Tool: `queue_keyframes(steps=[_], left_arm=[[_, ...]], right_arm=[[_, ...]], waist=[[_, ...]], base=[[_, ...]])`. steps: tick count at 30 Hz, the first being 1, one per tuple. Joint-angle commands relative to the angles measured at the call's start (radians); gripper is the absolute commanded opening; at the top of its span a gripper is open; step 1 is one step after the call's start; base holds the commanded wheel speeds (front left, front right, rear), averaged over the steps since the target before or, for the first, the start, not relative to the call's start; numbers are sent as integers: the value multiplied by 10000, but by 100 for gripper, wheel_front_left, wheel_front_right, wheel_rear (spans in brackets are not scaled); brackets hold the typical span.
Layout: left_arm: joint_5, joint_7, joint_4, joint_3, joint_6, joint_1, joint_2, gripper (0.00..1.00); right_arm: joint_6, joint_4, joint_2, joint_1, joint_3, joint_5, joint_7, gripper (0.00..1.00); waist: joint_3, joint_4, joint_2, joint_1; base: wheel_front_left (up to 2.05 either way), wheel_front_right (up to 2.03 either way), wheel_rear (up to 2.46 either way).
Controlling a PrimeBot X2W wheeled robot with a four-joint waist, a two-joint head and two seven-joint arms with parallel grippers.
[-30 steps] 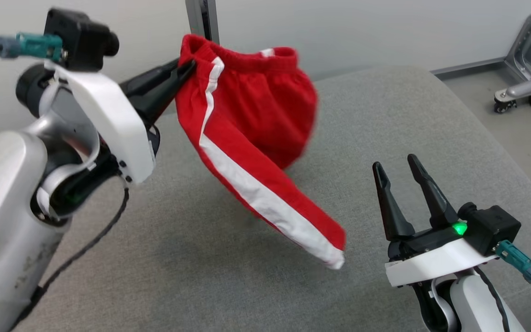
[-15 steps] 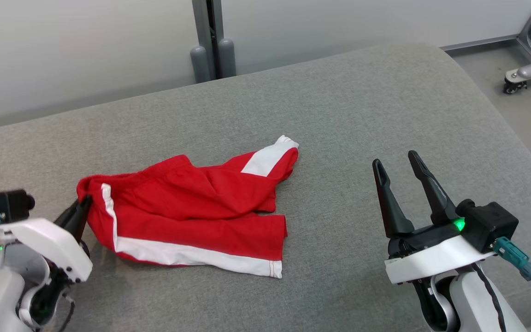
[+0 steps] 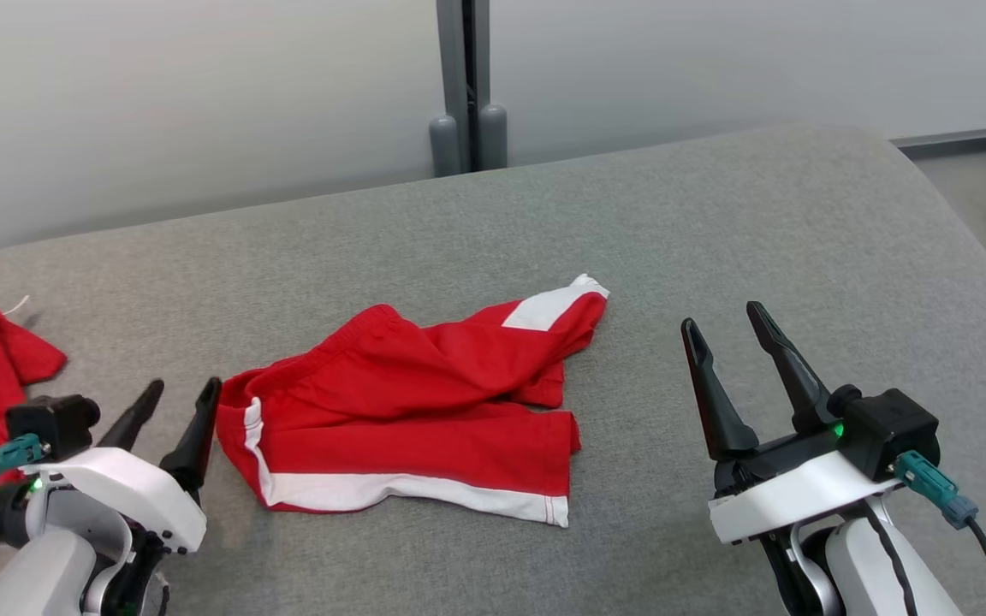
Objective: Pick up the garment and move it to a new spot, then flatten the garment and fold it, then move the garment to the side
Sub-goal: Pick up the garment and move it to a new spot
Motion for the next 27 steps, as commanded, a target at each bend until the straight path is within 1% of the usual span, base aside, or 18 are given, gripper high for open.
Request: queue_keyframes(steps=[1, 3, 7, 9, 12, 16, 19, 22, 25, 27], left_arm=[[196, -291, -190, 13, 80, -111, 103, 100], [459, -663, -542, 6, 138, -6, 227, 100], [1080, -1220, -1486, 127, 438, 282, 552, 100], [1375, -1370, -2030, 349, 755, 505, 612, 100], [1744, -1449, -2888, 795, 1275, 1038, 496, 100], [2545, -1458, -4112, 1583, 1899, 1904, 114, 100], [3150, -1449, -4690, 2172, 2128, 2595, -330, 100], [3640, -1450, -5126, 2719, 2176, 3222, -878, 100], [3935, -1448, -5325, 3133, 2024, 3761, -1408, 100], [4123, -1447, -5343, 3327, 1848, 3968, -1685, 100]], right_arm=[[20, 16, -61, 77, -3, -36, -47, 100], [20, 41, -63, 162, 0, -50, -47, 100], [19, 1, -61, 242, -77, -75, -47, 100], [20, -71, -61, 332, -101, -86, -49, 100], [19, -196, -66, 472, -162, -132, -47, 100], [19, -496, -61, 737, -317, -60, -47, 100], [19, -593, -63, 994, -422, -6, -39, 100], [19, -623, -63, 1284, -573, 37, -38, 100], [19, -553, -60, 1483, -651, 72, -38, 100], [20, -496, -63, 1575, -690, 107, -38, 100]], waist=[[-128, 162, -1, 0], [-194, 279, -1, 0], [-221, 505, -1, 0], [-235, 614, -1, 0], [-251, 753, -1, 0], [-274, 918, -1, 0], [-314, 1005, -1, 0], [-363, 1051, -1, 0], [-406, 1071, -1, 0], [-440, 1094, -1, 0]], base=[[0, 0, 0], [0, 0, 0], [0, 0, 0], [0, 0, 0], [0, 0, 0], [0, 0, 0], [0, 0, 0], [0, 0, 0], [0, 0, 0], [0, 0, 0]])
